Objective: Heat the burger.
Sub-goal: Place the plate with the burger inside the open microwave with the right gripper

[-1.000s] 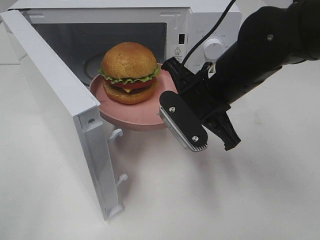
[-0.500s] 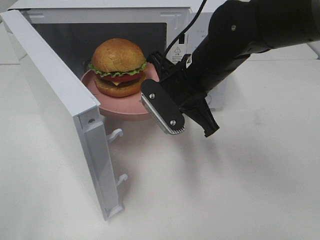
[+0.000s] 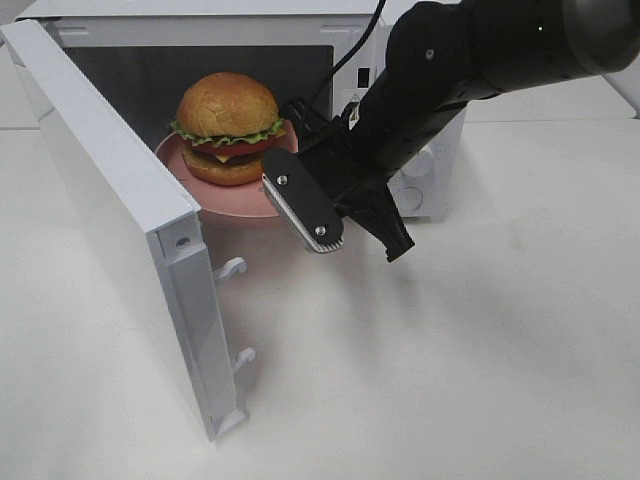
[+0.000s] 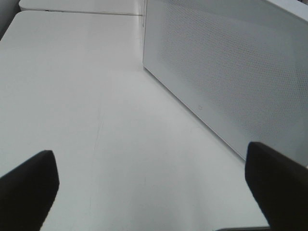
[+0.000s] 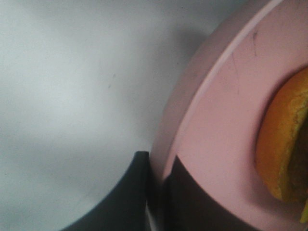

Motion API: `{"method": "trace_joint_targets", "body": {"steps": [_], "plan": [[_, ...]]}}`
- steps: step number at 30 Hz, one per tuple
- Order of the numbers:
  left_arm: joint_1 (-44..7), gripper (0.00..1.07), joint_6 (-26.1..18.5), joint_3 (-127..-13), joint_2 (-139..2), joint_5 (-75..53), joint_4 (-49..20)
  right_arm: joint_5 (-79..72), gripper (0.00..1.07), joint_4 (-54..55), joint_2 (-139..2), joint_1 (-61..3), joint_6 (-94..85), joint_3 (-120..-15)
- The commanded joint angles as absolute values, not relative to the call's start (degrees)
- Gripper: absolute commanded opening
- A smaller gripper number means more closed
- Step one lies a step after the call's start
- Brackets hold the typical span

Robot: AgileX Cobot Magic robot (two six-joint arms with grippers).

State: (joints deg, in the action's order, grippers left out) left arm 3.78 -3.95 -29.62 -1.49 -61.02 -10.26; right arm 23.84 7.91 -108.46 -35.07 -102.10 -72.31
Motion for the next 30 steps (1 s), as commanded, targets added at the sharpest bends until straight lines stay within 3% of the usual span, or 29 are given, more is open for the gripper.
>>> {"method": "trace_joint_targets", "body": {"steps": [1,30], "plan": [[3.78,0.98,-3.72,-29.51,-1.26,-61.02,-10.54,20.97,0.01,8.14,-108.63,-35.07,-101.7,-74.83],[3.78,0.98,-3.72,-29.51,-1.26,-61.02,-10.54,23.95,0.01,-0.69,-120.26,-36.38,-91.67,-91.16]]}}
